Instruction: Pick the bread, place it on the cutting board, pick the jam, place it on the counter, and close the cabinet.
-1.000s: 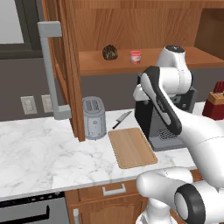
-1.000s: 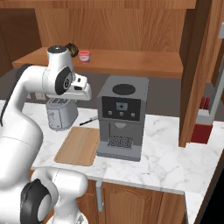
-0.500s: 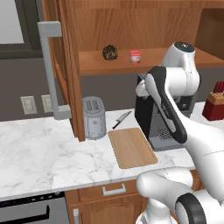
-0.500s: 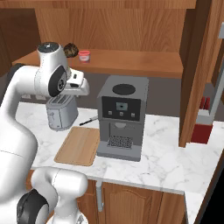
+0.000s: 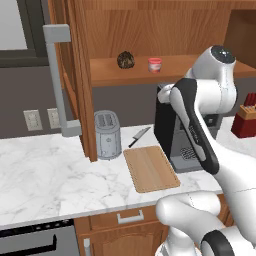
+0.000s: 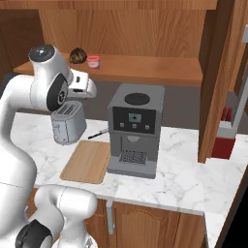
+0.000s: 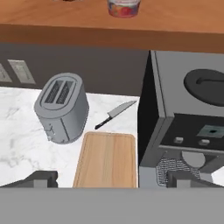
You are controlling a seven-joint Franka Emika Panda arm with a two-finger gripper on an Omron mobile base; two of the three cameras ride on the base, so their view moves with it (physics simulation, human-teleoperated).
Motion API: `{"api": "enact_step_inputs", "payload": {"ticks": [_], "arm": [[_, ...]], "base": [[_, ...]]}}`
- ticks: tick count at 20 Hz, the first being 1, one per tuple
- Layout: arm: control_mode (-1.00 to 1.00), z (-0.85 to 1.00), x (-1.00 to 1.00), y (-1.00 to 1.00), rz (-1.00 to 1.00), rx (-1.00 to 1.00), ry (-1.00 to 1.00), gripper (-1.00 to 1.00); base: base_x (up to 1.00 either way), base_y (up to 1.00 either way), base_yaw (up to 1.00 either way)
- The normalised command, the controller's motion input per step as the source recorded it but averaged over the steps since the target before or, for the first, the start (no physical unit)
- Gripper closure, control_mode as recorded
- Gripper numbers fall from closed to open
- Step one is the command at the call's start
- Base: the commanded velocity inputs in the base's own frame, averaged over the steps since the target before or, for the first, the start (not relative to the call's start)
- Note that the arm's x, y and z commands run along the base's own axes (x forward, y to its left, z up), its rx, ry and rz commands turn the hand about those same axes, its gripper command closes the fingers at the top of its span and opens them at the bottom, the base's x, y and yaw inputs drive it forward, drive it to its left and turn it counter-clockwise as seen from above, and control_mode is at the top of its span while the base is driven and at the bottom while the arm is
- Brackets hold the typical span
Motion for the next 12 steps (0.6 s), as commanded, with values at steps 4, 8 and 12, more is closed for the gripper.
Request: {"api": "enact_step_inputs", "payload": {"ticks": [4,8,12], "arm": [[-1.00,0.39,0.00,0.00,0.00,0.00,-0.14,-1.00],[-1.00,0.32,0.00,0.00,0.00,0.00,-0.12,-1.00],[-1.00,0.16,0.02,0.00,0.00,0.02,-0.02,-1.00]], "base": [[0.00,0.00,0.00],[0.00,0.00,0.00],[0.00,0.00,0.00]]}}
